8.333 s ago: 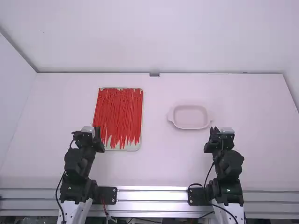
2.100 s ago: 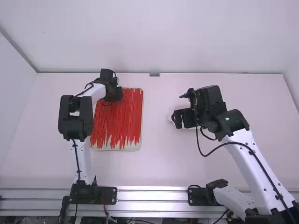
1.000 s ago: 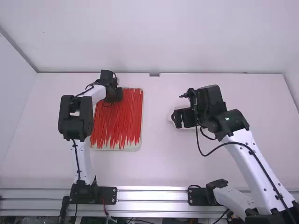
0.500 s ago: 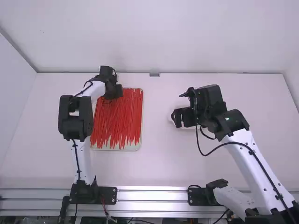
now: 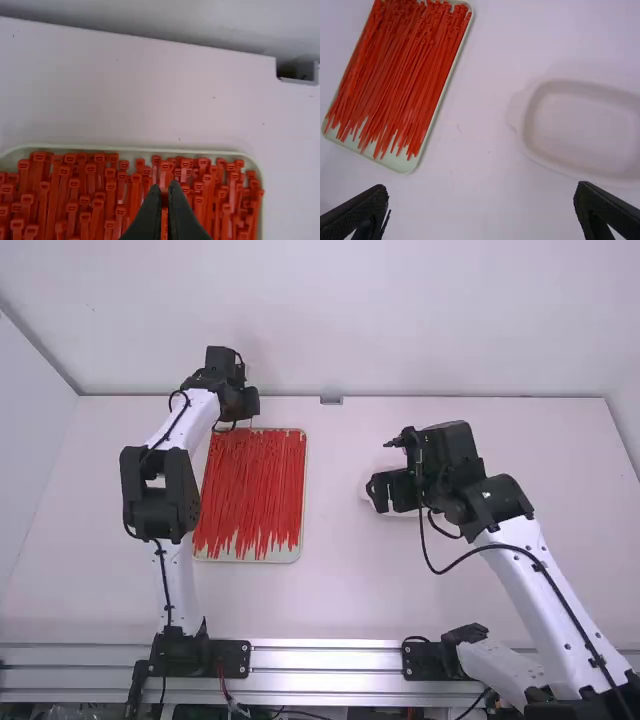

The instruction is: Fasten the cable tie

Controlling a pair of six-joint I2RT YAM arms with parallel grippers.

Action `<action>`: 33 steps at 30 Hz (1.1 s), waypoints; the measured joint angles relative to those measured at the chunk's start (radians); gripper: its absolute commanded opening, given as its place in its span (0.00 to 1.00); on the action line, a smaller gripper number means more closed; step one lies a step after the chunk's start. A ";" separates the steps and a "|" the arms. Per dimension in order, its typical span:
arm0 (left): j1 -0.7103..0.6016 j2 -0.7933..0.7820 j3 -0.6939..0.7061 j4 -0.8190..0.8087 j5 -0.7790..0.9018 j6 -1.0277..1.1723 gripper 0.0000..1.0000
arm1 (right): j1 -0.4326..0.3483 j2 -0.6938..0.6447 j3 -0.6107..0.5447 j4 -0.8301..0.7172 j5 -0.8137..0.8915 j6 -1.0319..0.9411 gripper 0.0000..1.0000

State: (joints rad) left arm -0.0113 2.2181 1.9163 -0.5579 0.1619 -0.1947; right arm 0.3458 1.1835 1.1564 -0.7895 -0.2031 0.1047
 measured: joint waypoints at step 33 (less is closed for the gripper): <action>-0.163 -0.651 -0.113 -0.133 -0.229 -0.023 0.02 | 0.000 0.000 0.000 0.057 0.000 0.000 0.99</action>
State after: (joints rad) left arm -0.1741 1.5673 1.8034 -0.6910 -0.0666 -0.2176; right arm 0.3458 1.1835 1.1564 -0.7322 -0.2031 0.1051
